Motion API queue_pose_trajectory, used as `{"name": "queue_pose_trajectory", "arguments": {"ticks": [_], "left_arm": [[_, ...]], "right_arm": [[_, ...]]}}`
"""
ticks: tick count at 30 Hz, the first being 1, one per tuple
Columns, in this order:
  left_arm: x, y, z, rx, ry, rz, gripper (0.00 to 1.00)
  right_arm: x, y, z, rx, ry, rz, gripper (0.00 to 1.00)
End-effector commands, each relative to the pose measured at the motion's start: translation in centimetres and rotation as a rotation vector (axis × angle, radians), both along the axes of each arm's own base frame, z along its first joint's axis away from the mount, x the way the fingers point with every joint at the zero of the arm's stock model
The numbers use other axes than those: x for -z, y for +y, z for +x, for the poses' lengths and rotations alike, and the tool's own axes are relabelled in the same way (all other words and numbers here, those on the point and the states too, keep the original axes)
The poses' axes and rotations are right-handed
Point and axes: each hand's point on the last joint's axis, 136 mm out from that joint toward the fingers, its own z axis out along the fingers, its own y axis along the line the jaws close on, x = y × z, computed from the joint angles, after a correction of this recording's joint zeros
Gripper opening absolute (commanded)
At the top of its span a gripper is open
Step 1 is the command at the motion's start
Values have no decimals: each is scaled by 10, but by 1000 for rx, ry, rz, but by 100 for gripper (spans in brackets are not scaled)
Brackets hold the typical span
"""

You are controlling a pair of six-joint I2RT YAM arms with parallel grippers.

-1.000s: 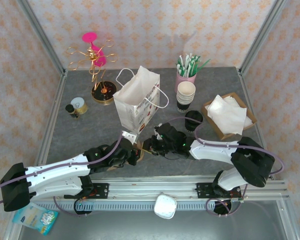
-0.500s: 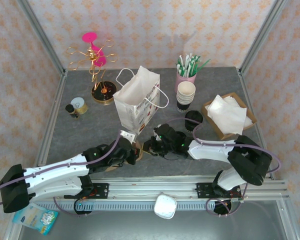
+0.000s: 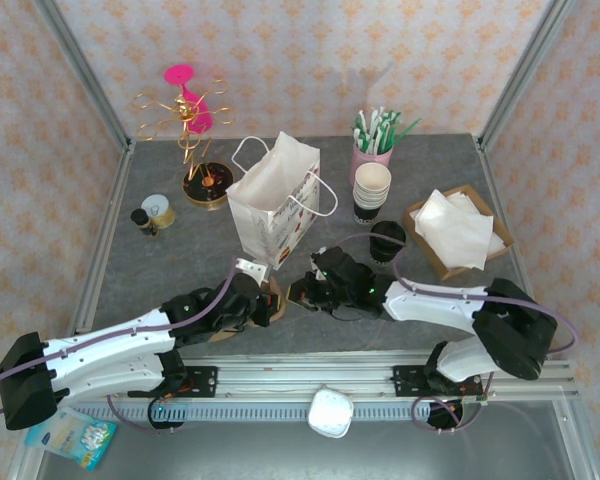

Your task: Pack the takeout coffee

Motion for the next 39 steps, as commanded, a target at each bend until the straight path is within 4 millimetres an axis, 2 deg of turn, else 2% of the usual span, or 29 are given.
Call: {"name": "queue_pose_trajectory", "arguments": {"ticks": [1,5,7,12,21,28,35,39], "left_arm": [[4,1,1,-2,-2,0,0],[2,-1,1,9,-8,-12,0],[1,-3,0,18,-8,-20,0],[-3,0,1,8,-20,-24,0],[-6,0,3,2,-36,-34,0],[-9,2,7,-26,-50,-32,0],[-6,10,9,-63,-53,-15,0],[-11,11,10,-75,-64,-37,0]], "right_arm": [[-26,6,14,23,-73,37,4],[-19,15,13,-13,-48,26,7],[-16,18,13,-23,-41,23,12],[-6,14,14,-6,-19,-13,19],[0,18,3,-51,8,10,21],[23,16,-9,-64,63,-26,20],[33,17,-14,-70,81,-30,19],[38,19,-17,-85,91,-36,19]]}}
